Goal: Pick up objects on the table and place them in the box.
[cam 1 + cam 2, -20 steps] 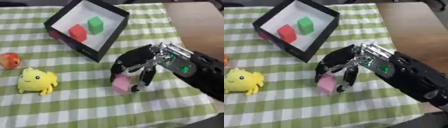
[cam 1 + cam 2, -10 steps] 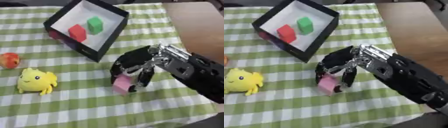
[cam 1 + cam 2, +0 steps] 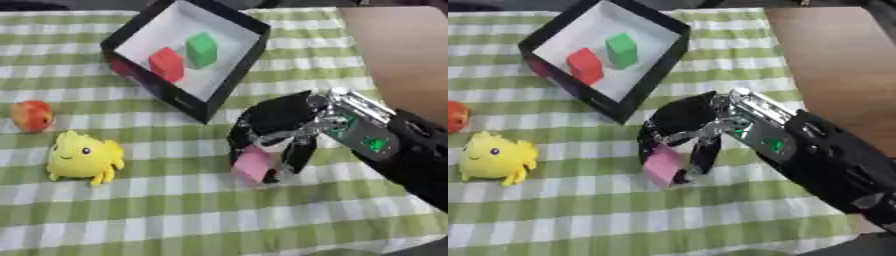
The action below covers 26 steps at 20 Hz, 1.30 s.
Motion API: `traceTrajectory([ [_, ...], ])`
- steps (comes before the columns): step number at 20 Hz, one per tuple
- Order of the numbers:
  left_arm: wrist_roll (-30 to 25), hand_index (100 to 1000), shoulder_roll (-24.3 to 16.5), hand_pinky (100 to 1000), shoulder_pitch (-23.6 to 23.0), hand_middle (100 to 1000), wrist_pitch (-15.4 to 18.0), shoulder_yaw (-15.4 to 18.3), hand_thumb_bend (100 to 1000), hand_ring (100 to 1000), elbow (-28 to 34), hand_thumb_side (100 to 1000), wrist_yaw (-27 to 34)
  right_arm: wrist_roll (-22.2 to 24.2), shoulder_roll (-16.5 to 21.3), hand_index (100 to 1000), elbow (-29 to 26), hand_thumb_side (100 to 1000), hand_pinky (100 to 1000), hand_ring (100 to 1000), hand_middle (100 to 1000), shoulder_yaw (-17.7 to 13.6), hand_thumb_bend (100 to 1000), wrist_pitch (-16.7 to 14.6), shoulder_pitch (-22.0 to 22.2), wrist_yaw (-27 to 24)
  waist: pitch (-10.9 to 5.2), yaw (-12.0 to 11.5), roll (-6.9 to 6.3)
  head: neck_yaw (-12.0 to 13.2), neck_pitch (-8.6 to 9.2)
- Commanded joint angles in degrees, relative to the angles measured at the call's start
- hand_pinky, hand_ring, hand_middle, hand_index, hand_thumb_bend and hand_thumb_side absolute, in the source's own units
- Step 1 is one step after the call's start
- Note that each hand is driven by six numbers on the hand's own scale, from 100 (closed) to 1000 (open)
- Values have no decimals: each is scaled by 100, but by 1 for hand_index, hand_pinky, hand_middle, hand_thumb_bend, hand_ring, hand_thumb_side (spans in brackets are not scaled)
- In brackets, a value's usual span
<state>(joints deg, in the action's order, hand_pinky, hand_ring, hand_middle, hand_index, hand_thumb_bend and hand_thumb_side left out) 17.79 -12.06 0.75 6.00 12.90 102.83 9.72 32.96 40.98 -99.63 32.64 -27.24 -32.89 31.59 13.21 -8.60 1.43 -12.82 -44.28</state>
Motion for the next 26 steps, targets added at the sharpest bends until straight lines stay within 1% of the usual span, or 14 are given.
traceTrajectory([
  [1, 24, 840, -63, 910, 33, 748, -2, 62, 264, 638, 141, 712, -22, -224, 271, 668, -197, 100, 727, 594, 543, -176, 303, 105, -159, -45, -168, -8, 11, 52, 16],
  [3, 31, 840, -66, 909, 32, 748, -3, 67, 264, 638, 143, 712, -26, -243, 379, 657, -223, 100, 728, 583, 530, -261, 305, 191, -236, -195, -172, -10, 19, 77, 16],
  [7, 42, 840, -68, 909, 27, 748, -5, 73, 265, 638, 145, 711, -31, -83, 531, 653, -219, 100, 733, 574, 518, -509, 302, 470, -504, -573, -182, -7, 26, 127, 16],
  [10, 32, 839, -69, 909, 22, 747, -9, 58, 265, 638, 144, 711, -33, -21, 606, 652, -266, 100, 731, 574, 519, -666, 301, 691, -906, -868, -197, -35, 31, 121, 16],
  [13, 18, 839, -67, 909, 16, 747, -12, 45, 265, 638, 140, 711, -31, 133, 548, 652, -198, 100, 730, 574, 519, -747, 296, 889, -1399, -1178, -206, -74, 33, 112, 16],
  [17, 4, 839, -76, 909, 8, 747, -12, 33, 265, 638, 132, 710, -29, 351, 292, 652, 249, 100, 734, 573, 515, -962, 290, 1221, -2018, -1559, -220, -134, 30, 103, 16],
  [19, -1, 839, -82, 909, -1, 747, -12, 28, 265, 639, 127, 710, -26, 448, 106, 652, 545, 100, 733, 576, 535, -1121, 288, 1403, -2322, -1733, -229, -158, 29, 90, 16],
  [20, -5, 839, -85, 909, -5, 747, -13, 22, 265, 639, 123, 710, -24, 484, -4, 653, 683, 100, 735, 580, 546, -1193, 290, 1477, -2471, -1742, -236, -175, 27, 74, 16],
  [23, -18, 839, -92, 909, 9, 747, -10, 10, 264, 639, 119, 709, -18, 648, -408, 659, 1128, 100, 739, 585, 551, -1355, 290, 1727, -2936, -1541, -228, -209, 21, 21, 16],
  [26, -30, 839, -96, 908, 30, 746, -6, 1, 264, 639, 117, 709, -11, 784, -876, 663, 1603, 100, 743, 592, 557, -1437, 291, 2017, -3413, -1257, -199, -257, 12, -49, 16],
])
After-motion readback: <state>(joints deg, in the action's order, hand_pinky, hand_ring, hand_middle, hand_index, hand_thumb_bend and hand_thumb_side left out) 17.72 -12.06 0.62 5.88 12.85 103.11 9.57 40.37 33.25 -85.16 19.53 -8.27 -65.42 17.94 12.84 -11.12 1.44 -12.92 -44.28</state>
